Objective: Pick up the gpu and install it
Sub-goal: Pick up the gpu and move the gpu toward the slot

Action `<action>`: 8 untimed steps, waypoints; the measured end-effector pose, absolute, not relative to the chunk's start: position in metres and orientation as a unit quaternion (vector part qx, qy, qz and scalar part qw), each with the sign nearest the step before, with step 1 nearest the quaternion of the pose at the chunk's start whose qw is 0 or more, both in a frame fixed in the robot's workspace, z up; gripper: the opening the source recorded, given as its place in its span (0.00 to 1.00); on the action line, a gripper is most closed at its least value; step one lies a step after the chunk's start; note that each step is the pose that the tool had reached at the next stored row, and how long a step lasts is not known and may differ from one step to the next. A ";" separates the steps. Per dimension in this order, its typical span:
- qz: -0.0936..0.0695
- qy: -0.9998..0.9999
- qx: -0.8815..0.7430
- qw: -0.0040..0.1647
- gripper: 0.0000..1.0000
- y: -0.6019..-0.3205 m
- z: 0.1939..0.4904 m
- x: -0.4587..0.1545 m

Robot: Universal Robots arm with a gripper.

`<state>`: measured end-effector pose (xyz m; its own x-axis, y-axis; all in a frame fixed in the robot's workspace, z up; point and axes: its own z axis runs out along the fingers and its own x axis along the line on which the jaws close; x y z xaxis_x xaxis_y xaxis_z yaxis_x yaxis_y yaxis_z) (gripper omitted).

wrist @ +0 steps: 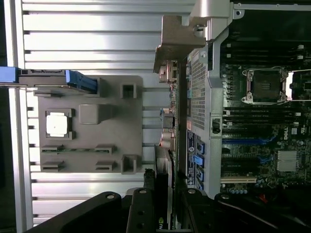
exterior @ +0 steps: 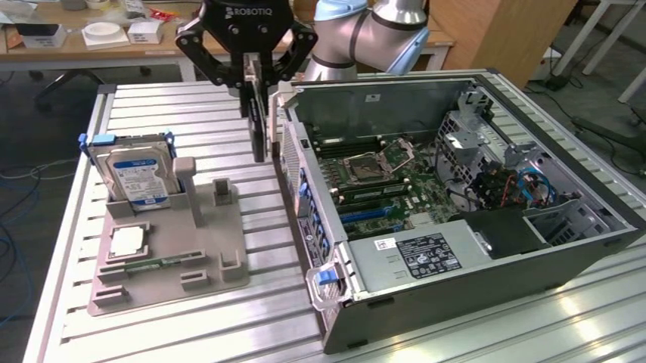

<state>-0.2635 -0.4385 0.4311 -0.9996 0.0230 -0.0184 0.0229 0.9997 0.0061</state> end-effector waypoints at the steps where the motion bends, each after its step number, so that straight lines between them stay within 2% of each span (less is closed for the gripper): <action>1: 0.003 1.000 0.011 0.009 0.27 -0.439 0.431 -0.262; 8: 0.003 1.000 0.011 0.009 0.27 -0.439 0.431 -0.253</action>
<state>-0.2529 -0.4385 0.4310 -0.9996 0.0230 -0.0185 0.0229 0.9997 0.0061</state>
